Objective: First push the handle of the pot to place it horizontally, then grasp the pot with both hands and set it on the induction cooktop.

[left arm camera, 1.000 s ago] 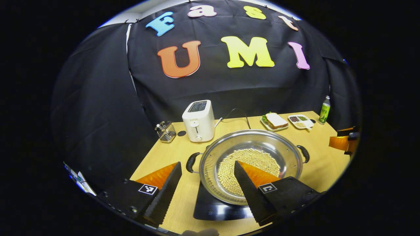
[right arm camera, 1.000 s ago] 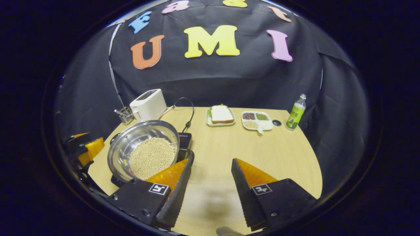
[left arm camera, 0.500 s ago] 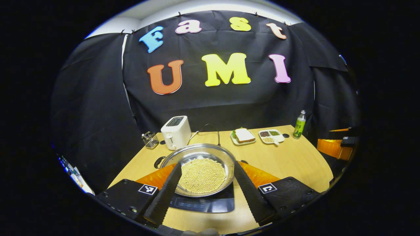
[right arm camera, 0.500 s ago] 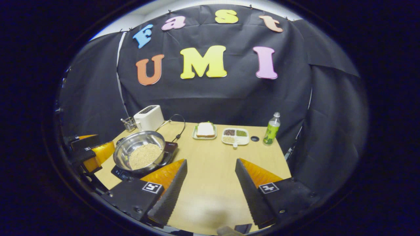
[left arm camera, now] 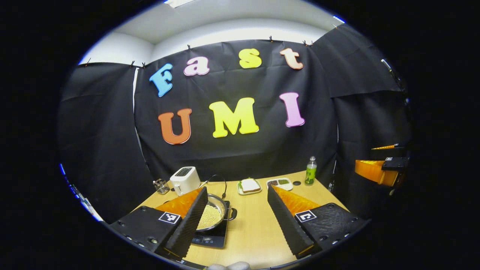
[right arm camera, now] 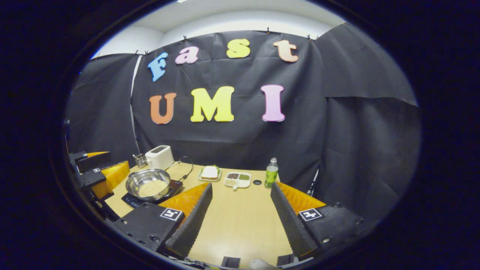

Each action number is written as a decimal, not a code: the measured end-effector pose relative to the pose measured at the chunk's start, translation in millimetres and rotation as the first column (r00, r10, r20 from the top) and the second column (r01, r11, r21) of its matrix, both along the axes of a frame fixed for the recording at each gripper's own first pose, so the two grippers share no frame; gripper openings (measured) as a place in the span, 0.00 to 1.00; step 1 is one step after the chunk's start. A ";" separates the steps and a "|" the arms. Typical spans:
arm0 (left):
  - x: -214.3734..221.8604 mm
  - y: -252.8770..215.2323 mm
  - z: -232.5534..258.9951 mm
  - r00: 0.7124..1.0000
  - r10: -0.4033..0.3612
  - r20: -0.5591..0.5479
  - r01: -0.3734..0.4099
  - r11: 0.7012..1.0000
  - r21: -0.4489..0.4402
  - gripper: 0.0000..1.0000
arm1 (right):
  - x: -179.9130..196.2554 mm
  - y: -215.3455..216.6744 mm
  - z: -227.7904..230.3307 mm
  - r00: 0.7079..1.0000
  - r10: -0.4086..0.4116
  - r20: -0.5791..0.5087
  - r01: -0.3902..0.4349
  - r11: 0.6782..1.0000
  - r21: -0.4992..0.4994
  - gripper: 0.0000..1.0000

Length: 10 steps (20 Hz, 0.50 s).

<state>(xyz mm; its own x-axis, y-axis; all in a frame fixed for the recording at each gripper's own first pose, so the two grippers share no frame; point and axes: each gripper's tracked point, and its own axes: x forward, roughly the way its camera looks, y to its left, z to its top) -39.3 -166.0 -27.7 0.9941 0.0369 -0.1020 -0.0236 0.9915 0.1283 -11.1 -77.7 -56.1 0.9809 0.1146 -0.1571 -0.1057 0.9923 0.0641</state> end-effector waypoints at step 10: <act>-26.2 -10.8 63.8 0.994 0.026 0.109 -0.022 0.999 -0.040 0.96 | -30.2 -51.0 35.5 0.992 -0.060 0.112 0.057 0.998 0.036 0.97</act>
